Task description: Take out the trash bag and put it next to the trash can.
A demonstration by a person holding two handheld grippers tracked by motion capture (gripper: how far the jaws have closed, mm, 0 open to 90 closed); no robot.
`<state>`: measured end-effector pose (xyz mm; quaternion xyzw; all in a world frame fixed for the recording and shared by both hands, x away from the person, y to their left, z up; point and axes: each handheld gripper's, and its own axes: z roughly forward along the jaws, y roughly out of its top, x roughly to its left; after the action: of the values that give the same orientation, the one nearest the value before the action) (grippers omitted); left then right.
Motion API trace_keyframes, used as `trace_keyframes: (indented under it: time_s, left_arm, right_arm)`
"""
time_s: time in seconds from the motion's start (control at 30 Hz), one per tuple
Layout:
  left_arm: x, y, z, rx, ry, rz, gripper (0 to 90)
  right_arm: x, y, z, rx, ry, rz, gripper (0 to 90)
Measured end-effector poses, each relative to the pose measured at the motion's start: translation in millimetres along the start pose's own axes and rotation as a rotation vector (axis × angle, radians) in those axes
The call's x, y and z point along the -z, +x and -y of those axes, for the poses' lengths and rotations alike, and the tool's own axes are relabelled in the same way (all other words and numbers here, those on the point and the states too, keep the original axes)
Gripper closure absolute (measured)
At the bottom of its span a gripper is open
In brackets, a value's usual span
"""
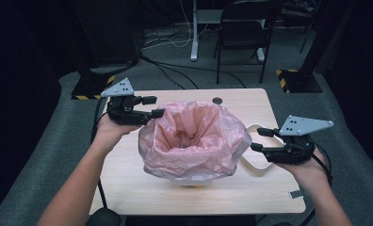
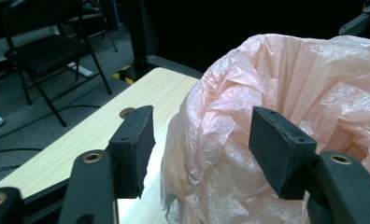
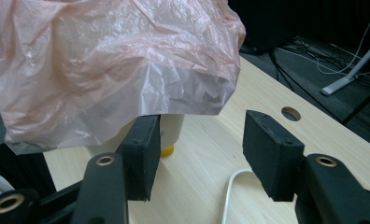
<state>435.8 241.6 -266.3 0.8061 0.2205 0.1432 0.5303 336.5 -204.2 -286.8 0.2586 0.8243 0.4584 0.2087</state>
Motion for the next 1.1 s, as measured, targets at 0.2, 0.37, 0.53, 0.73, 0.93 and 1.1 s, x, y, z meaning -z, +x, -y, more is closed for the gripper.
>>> trace_keyframes:
  time_s: [0.2, 0.37, 0.53, 0.73, 0.93, 1.1]
  left_arm:
    - [-8.4, -0.6, -1.2, 0.007, 0.011, 0.023, 44.9]
    - [-14.6, 1.0, -1.3, 0.012, 0.022, 0.032, 46.4]
    - [-18.8, 1.0, -1.4, 0.013, 0.027, 0.049, 51.2]
    - [-20.8, -0.9, -2.4, 0.004, 0.033, 0.055, 59.2]
    - [-17.4, -1.4, -4.1, 0.004, 0.037, 0.034, 65.8]
    - [-12.0, -0.8, -5.1, -0.007, 0.027, 0.020, 71.1]
  right_arm:
    - [5.4, -2.4, 3.0, -0.009, -0.003, 0.018, 45.9]
    - [10.5, 0.8, 1.3, 0.001, -0.017, 0.032, 44.6]
    - [17.4, 2.5, 0.4, 0.000, -0.034, 0.044, 44.2]
    - [20.7, 7.6, -2.3, 0.000, -0.061, 0.020, 43.9]
    - [12.2, 24.2, -9.3, 0.025, -0.084, -0.056, 42.5]
    - [0.2, 38.5, -13.4, 0.047, -0.073, -0.118, 41.6]
